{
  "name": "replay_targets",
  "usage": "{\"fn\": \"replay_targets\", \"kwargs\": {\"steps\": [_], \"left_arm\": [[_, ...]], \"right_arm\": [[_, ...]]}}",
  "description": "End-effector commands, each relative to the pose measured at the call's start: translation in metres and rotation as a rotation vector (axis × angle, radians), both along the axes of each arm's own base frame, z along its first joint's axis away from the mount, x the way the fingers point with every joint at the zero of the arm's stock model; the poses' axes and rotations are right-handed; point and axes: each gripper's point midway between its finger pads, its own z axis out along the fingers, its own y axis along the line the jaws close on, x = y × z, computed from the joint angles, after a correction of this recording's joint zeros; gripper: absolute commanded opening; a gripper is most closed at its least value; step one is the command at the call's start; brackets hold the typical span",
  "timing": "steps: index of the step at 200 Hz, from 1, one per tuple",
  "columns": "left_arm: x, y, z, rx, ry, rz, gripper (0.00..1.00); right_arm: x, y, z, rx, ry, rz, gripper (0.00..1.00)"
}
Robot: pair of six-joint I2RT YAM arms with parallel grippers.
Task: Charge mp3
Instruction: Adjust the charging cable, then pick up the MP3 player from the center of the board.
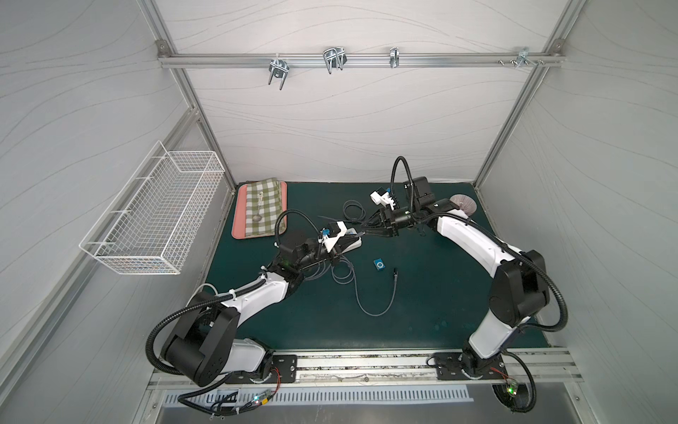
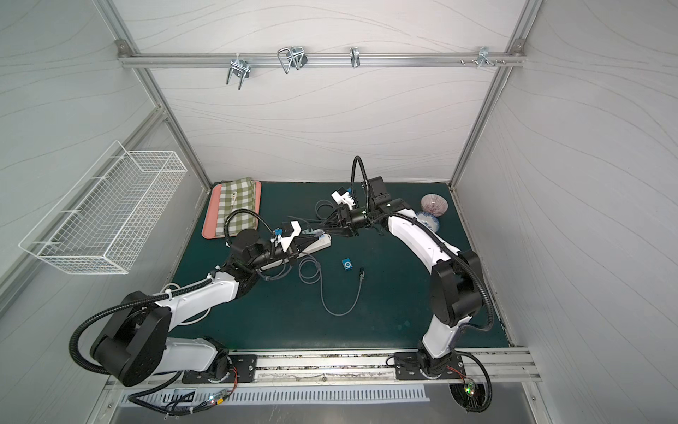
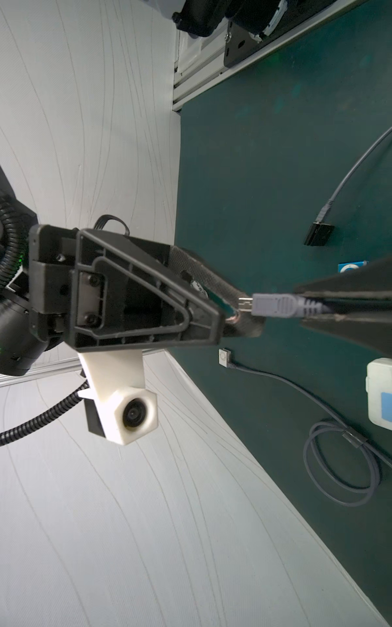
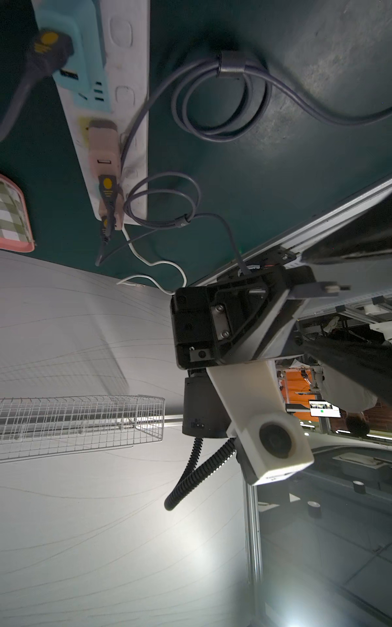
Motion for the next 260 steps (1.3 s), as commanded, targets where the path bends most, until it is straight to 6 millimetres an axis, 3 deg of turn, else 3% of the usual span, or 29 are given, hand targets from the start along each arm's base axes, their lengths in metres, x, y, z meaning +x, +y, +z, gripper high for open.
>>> {"fn": "replay_targets", "kwargs": {"steps": [1,69,95,115,143,174,195,216,260], "left_arm": [[0.001,-0.002,0.025,-0.005,-0.077,-0.017,0.00],[0.003,-0.003,0.027,-0.001,-0.058,-0.019,0.00],[0.001,-0.001,0.028,0.006,-0.048,-0.013,0.00],[-0.001,0.002,0.023,0.033,-0.021,-0.001,0.00],[-0.005,0.011,0.016,0.066,0.029,0.027,0.00],[-0.009,0.024,0.007,0.103,0.082,0.068,0.00],[-0.010,0.030,0.006,0.112,0.091,0.091,0.00],[-0.009,0.032,0.008,0.120,0.092,0.097,0.00],[-0.011,0.033,0.009,0.124,0.094,0.098,0.00]], "right_arm": [[0.005,-0.004,0.002,-0.009,-0.056,-0.022,0.42],[0.012,-0.002,-0.006,-0.022,-0.068,-0.043,0.43],[0.022,-0.007,-0.019,-0.064,-0.091,-0.086,0.44],[0.033,-0.021,-0.042,-0.172,-0.127,-0.149,0.44],[0.036,-0.049,-0.095,-0.397,-0.191,-0.203,0.45],[0.023,-0.075,-0.150,-0.608,-0.224,-0.200,0.46],[0.005,-0.077,-0.181,-0.755,-0.286,-0.119,0.48],[-0.005,-0.072,-0.202,-0.860,-0.358,-0.050,0.51],[-0.005,-0.078,-0.223,-0.994,-0.439,-0.029,0.52]]}}
